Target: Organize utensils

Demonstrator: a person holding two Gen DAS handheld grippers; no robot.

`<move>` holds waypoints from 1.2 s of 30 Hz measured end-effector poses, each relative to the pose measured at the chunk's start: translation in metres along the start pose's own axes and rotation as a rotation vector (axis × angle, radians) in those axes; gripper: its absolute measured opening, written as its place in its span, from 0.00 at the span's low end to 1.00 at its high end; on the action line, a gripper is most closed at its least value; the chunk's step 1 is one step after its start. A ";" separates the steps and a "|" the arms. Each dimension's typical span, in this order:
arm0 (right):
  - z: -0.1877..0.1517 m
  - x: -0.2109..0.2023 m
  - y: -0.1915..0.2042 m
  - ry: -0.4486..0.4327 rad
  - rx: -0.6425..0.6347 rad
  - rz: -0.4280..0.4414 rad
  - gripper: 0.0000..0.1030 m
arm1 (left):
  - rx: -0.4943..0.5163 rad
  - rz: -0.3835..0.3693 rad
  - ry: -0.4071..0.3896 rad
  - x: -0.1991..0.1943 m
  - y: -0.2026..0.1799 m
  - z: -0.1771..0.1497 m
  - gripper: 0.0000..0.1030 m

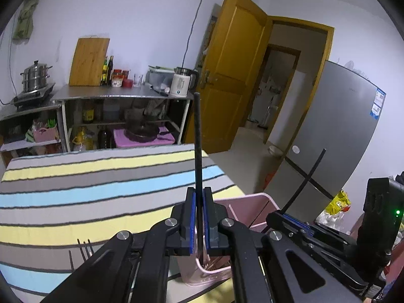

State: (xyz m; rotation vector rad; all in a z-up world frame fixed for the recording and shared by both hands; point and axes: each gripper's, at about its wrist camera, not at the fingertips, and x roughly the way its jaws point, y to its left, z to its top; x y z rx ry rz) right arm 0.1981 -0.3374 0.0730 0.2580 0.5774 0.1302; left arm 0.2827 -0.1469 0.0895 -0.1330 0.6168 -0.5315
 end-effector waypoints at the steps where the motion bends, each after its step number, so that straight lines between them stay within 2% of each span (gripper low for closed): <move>1: -0.003 0.003 -0.001 0.013 0.002 -0.003 0.06 | 0.003 0.005 0.000 0.001 0.001 -0.002 0.05; 8: -0.012 0.011 -0.004 0.069 0.010 -0.004 0.06 | 0.021 0.037 0.030 0.004 0.001 -0.012 0.06; 13: -0.015 0.006 -0.005 0.078 0.019 -0.022 0.12 | 0.036 0.037 0.020 -0.006 -0.003 -0.014 0.20; 20: -0.018 -0.013 -0.008 0.064 0.031 -0.031 0.13 | 0.014 0.041 0.003 -0.034 0.006 -0.022 0.22; 26: -0.026 -0.037 -0.003 0.044 0.020 -0.008 0.13 | 0.004 0.059 -0.023 -0.071 0.015 -0.045 0.22; 30: -0.036 -0.056 0.007 0.026 0.007 0.025 0.13 | 0.000 0.092 -0.047 -0.101 0.020 -0.067 0.22; 36: -0.058 -0.081 0.026 0.010 -0.040 0.054 0.13 | -0.002 0.160 -0.034 -0.141 0.027 -0.108 0.22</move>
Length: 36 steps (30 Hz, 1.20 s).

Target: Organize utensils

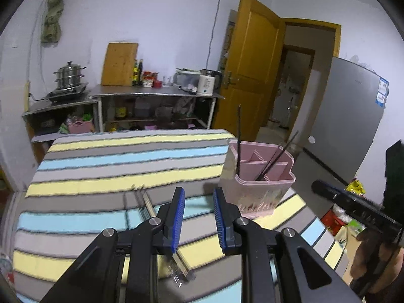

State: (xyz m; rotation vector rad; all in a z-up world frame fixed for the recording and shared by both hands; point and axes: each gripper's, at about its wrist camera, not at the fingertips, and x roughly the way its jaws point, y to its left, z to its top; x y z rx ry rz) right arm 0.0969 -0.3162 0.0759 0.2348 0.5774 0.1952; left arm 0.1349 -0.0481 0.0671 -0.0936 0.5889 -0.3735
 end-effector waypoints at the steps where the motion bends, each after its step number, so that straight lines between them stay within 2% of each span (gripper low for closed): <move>1: -0.003 -0.004 0.004 -0.003 -0.008 0.006 0.13 | -0.006 0.010 -0.001 -0.006 0.003 -0.006 0.22; 10: -0.038 -0.029 0.037 -0.035 -0.085 0.055 0.13 | -0.044 0.089 0.012 -0.053 0.025 -0.051 0.22; 19: -0.072 -0.028 0.052 0.028 -0.124 0.079 0.13 | -0.093 0.105 0.035 -0.072 0.038 -0.088 0.22; 23: -0.084 -0.024 0.053 0.025 -0.145 0.086 0.13 | -0.113 0.122 0.059 -0.070 0.046 -0.097 0.22; 28: -0.088 -0.006 0.058 0.085 -0.155 0.091 0.13 | -0.112 0.109 0.089 -0.057 0.052 -0.101 0.22; 36: -0.090 0.054 0.068 0.231 -0.173 0.129 0.13 | -0.160 0.097 0.152 -0.008 0.076 -0.096 0.22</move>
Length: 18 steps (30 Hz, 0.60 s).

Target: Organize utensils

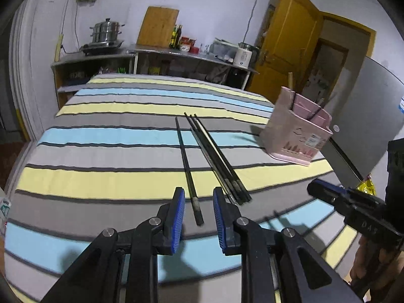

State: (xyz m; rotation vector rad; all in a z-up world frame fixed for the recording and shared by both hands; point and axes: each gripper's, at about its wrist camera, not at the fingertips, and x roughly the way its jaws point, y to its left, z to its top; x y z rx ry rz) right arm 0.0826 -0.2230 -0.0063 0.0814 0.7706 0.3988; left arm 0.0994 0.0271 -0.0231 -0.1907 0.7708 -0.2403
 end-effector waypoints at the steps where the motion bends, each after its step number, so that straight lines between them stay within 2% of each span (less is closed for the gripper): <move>1: 0.002 0.007 0.000 0.014 0.001 0.006 0.13 | -0.004 0.002 0.007 0.007 0.002 0.002 0.22; 11: 0.034 0.081 0.003 0.098 -0.031 0.025 0.13 | -0.047 0.029 0.083 0.086 0.020 0.032 0.22; 18: 0.052 0.125 0.003 0.147 -0.038 0.036 0.13 | -0.053 0.028 0.118 0.119 0.027 0.043 0.22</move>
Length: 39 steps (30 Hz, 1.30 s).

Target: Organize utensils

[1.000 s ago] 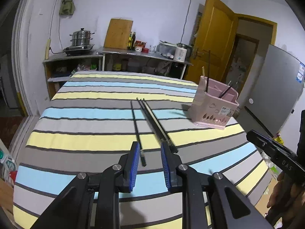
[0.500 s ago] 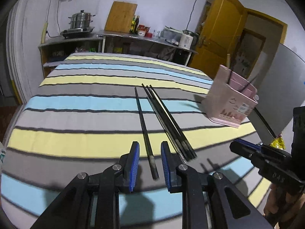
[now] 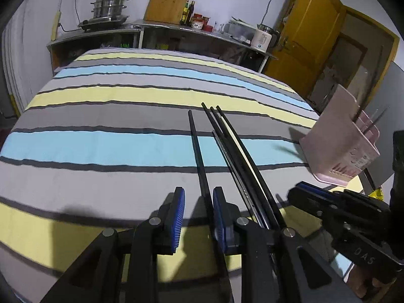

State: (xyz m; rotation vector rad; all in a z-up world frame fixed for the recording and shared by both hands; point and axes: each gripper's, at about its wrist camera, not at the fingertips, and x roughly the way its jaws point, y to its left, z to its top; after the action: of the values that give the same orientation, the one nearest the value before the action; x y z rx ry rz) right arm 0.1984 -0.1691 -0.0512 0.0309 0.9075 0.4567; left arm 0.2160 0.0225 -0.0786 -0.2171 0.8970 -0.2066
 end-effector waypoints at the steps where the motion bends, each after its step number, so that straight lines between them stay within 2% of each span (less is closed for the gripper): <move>1: 0.002 0.004 0.000 0.006 -0.002 0.000 0.13 | 0.004 0.003 0.002 0.003 0.000 0.001 0.22; 7: 0.011 0.032 0.000 0.047 -0.005 -0.002 0.13 | 0.036 0.024 -0.009 0.010 -0.003 0.007 0.22; 18: 0.007 0.030 -0.005 0.046 0.018 -0.037 0.12 | 0.143 0.150 -0.006 0.016 -0.024 0.005 0.22; 20: 0.006 0.032 0.005 0.049 -0.030 -0.072 0.12 | 0.147 0.160 -0.006 0.016 -0.025 0.005 0.19; 21: 0.006 0.032 0.007 0.051 -0.042 -0.081 0.10 | 0.143 0.163 -0.007 0.016 -0.024 0.005 0.10; 22: 0.005 0.032 0.008 0.052 -0.046 -0.086 0.07 | 0.138 0.161 -0.007 0.015 -0.023 0.004 0.07; 26: -0.002 0.022 -0.004 0.055 0.004 -0.089 0.06 | 0.111 0.136 -0.001 0.006 -0.016 -0.005 0.05; 36: -0.062 -0.035 -0.020 0.059 0.138 -0.082 0.06 | 0.038 0.089 0.034 -0.042 -0.011 -0.057 0.05; 39: -0.071 -0.043 -0.017 0.067 0.135 -0.064 0.06 | 0.050 0.073 0.044 -0.048 -0.014 -0.063 0.05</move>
State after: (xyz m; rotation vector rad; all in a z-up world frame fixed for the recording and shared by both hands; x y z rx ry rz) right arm 0.1279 -0.2129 -0.0667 0.1098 1.0012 0.3376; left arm 0.1356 0.0160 -0.0774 -0.1337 0.9411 -0.1659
